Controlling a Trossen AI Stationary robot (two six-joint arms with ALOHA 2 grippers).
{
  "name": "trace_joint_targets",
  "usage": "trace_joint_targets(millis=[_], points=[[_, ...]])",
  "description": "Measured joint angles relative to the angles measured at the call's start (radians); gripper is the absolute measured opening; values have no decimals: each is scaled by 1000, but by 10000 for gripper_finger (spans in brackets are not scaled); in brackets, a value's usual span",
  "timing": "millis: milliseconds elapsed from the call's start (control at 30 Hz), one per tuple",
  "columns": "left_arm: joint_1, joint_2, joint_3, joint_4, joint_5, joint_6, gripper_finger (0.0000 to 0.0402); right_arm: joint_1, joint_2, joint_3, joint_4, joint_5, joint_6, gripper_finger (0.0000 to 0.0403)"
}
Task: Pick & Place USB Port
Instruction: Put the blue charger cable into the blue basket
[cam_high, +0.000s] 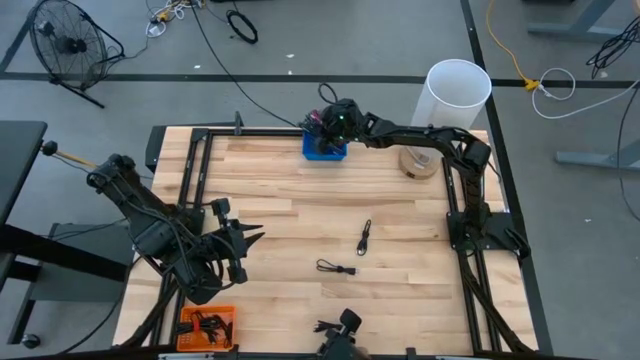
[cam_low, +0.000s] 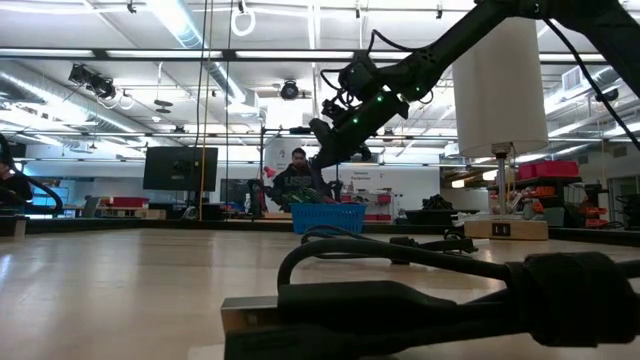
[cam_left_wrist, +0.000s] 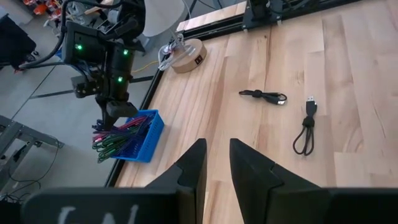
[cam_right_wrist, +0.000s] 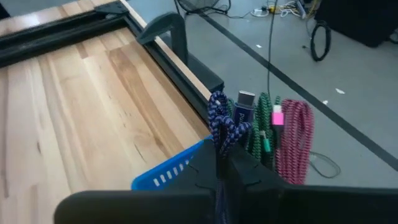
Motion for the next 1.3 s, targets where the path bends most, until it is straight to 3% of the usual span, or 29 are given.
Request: trace_joint_targets(millis=[500,1300], points=[[0,0,0,0,0,0,73,-6,2,-2,-80,12,-18,9],[0,0,0,0,0,-1,73,-8,2,-4,-10,7,33,181]])
